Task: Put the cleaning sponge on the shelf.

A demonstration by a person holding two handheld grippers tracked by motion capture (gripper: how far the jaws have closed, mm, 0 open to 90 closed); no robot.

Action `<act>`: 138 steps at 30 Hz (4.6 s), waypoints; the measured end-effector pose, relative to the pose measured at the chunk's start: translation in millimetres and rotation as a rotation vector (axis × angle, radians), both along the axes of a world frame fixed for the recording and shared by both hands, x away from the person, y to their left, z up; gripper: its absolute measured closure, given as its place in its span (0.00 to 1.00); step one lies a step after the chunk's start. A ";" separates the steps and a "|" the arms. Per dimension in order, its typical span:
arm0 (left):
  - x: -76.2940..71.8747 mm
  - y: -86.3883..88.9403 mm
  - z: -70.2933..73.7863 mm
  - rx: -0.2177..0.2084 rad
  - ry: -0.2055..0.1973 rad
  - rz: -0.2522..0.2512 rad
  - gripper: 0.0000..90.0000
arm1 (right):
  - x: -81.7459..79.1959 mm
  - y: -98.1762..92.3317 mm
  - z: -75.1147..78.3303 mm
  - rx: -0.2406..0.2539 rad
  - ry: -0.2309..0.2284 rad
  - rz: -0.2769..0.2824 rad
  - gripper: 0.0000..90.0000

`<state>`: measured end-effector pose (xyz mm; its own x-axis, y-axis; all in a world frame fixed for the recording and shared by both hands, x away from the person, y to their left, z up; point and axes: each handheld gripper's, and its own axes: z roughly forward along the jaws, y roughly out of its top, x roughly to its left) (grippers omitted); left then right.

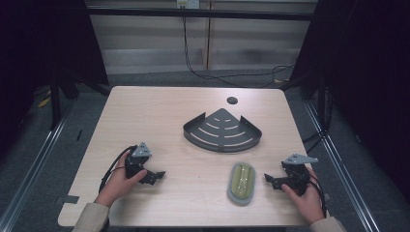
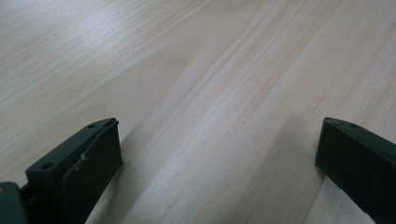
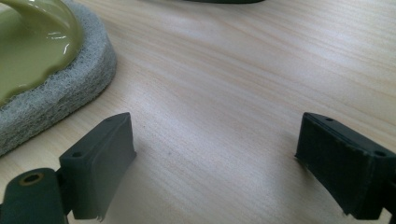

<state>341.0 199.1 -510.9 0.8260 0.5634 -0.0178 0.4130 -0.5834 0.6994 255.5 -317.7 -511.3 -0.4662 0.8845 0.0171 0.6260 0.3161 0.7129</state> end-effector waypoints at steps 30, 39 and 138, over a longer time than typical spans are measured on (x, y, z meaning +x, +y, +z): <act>0.1 0.1 0.1 0.001 0.000 0.000 0.00 | 33.3 37.0 79.0 -0.099 0.397 -0.055 0.24; 0.0 0.0 0.1 0.001 0.001 0.000 0.00 | 39.2 59.0 93.8 -0.125 0.468 -0.028 0.24; -0.2 -0.3 -0.2 -0.005 0.000 0.004 0.00 | 50.7 118.0 126.4 -0.219 0.570 0.110 0.80</act>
<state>340.8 198.8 -511.1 0.8234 0.5670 -0.0207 0.4155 -0.5778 0.7024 306.2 -199.7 -384.8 -0.5257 0.8431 0.1134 0.8447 0.5015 0.1873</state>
